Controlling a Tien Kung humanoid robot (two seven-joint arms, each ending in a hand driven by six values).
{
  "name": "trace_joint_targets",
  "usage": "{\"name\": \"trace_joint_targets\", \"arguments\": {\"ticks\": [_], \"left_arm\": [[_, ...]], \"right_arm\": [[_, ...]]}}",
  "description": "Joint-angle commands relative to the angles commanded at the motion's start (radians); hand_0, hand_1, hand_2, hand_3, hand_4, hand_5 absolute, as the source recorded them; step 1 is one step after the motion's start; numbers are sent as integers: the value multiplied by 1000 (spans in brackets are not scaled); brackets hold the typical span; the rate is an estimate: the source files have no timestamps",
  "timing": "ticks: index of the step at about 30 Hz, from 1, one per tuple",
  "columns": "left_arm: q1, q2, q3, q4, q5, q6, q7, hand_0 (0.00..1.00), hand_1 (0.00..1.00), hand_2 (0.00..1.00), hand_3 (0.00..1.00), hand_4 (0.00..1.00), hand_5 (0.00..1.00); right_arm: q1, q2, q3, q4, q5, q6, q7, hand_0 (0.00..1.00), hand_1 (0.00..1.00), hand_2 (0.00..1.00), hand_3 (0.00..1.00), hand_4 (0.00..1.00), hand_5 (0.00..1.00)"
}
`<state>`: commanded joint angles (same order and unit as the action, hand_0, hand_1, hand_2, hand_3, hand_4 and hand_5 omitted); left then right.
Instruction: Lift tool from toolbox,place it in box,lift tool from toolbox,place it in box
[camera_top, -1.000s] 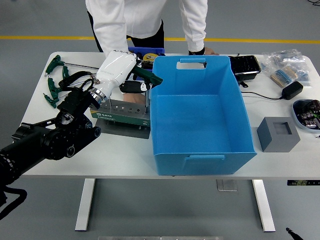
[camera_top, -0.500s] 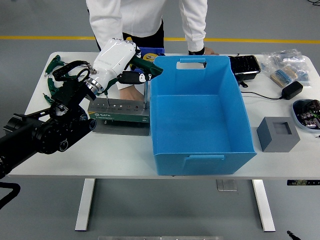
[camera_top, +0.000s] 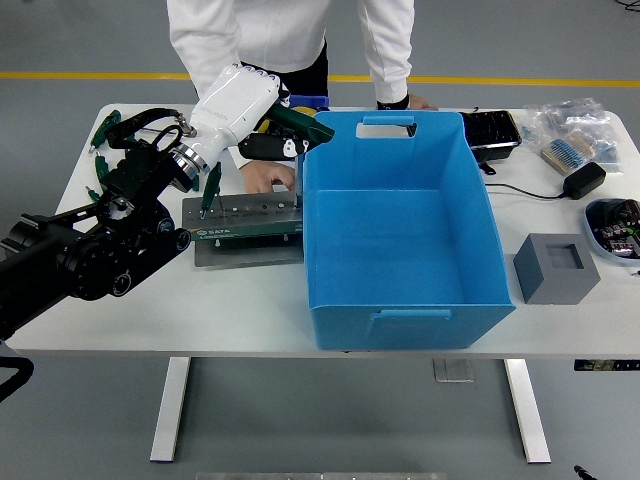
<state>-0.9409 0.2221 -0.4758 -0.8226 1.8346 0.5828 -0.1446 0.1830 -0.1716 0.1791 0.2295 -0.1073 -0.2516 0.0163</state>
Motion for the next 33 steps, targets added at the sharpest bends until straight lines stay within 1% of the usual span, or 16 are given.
{"name": "trace_joint_targets", "arguments": {"ticks": [8,12,17,21,24,29,33], "left_arm": [[-19,16,2,-12,4,-13,-8,103,2,50,59,787,594],[-34,28,4,-15,7,-25,-14,103,2,50,59,787,594],[-45,43,-3,-13,-4,-53,-18,98,2,49,58,794,586],[-51,50,13,-24,-22,-81,-23,93,2,49,58,801,577],[-58,49,34,-29,-25,-92,-26,93,2,49,58,801,577],[-89,38,100,-21,-32,-107,-29,93,2,49,60,805,577],[-111,30,124,-17,-35,-114,-34,93,2,49,60,807,578]], "right_arm": [[-4,1,2,0,-2,0,-1,663,636,705,573,834,746],[-8,2,4,-1,-5,0,-2,663,636,705,573,834,746],[-13,3,8,-1,-10,0,-4,664,635,705,574,834,746],[-15,4,10,-1,-14,0,-5,663,635,705,573,833,745],[-16,5,11,-1,-15,0,-5,663,635,705,573,833,745],[-15,5,12,-1,-17,0,-5,665,637,705,573,834,745],[-13,4,7,0,-7,0,-3,665,638,705,574,834,745]]}}
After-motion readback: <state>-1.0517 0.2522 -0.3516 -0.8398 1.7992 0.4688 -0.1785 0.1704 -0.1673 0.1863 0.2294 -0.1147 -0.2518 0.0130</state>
